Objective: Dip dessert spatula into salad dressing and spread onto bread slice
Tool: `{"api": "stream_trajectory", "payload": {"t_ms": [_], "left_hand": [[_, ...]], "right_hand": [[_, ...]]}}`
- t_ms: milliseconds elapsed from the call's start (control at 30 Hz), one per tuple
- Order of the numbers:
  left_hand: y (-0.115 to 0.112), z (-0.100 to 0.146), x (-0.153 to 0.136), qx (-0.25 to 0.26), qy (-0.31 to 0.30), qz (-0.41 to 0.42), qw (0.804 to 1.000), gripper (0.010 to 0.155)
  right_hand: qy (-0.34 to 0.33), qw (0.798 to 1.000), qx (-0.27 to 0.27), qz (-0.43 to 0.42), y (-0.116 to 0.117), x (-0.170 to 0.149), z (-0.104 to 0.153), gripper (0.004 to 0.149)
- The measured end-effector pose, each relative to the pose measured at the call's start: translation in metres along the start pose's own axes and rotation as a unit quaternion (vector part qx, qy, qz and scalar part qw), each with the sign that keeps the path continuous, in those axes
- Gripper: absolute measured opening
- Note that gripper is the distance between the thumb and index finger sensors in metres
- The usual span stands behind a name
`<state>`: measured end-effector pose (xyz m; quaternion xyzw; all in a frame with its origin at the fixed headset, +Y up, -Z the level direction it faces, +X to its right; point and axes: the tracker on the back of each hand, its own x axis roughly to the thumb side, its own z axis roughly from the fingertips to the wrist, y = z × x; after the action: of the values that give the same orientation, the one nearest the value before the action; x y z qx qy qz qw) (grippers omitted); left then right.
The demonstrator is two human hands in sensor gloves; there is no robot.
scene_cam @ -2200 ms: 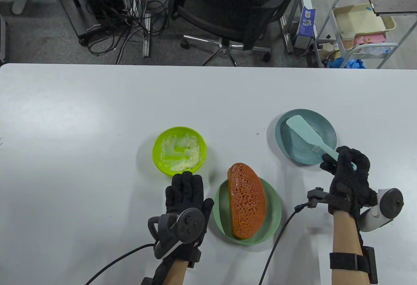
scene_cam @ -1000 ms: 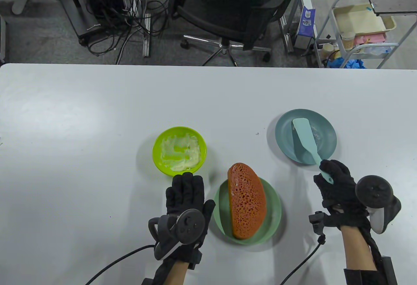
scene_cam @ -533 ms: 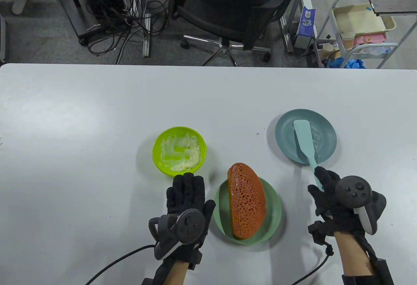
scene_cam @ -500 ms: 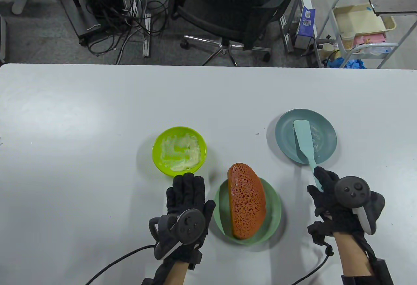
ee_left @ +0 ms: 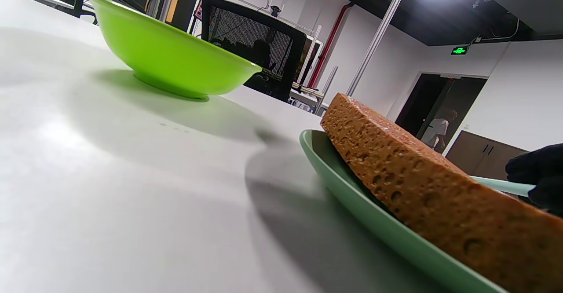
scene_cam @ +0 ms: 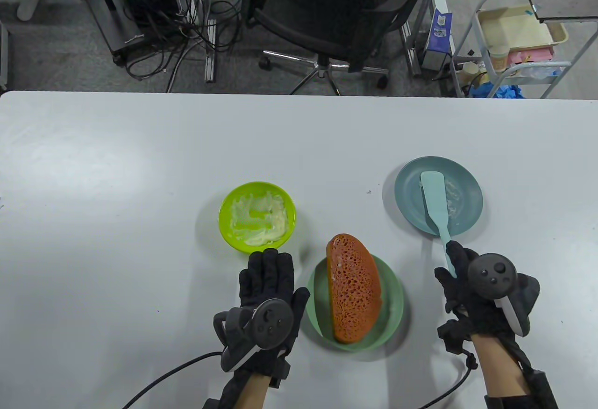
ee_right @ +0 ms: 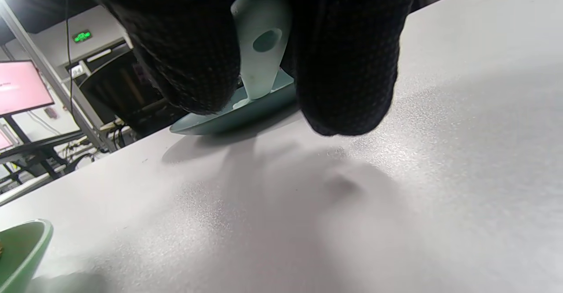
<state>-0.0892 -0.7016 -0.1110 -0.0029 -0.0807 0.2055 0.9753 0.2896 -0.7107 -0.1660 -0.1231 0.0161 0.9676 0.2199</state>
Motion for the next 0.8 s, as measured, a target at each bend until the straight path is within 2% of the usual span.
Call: {"api": "stream_trajectory", "payload": {"t_ms": [267, 467, 600, 800], "left_hand": [[0.000, 0.000, 0.000, -0.001, -0.003, 0.001, 1.000, 0.072], [-0.001, 0.000, 0.000, -0.003, -0.006, 0.006, 1.000, 0.073], [-0.001, 0.000, 0.001, -0.006, -0.008, 0.007, 1.000, 0.074], [-0.001, 0.000, 0.001, -0.008, -0.012, 0.009, 1.000, 0.072]], "right_hand": [[0.012, 1.000, -0.022, 0.013, -0.010, -0.001, 0.007, 0.064], [0.024, 0.999, -0.036, 0.018, -0.026, -0.003, 0.013, 0.072], [0.006, 0.998, -0.064, -0.003, -0.034, -0.003, 0.021, 0.068], [-0.055, 0.994, -0.099, 0.008, -0.029, 0.011, 0.039, 0.064]]}}
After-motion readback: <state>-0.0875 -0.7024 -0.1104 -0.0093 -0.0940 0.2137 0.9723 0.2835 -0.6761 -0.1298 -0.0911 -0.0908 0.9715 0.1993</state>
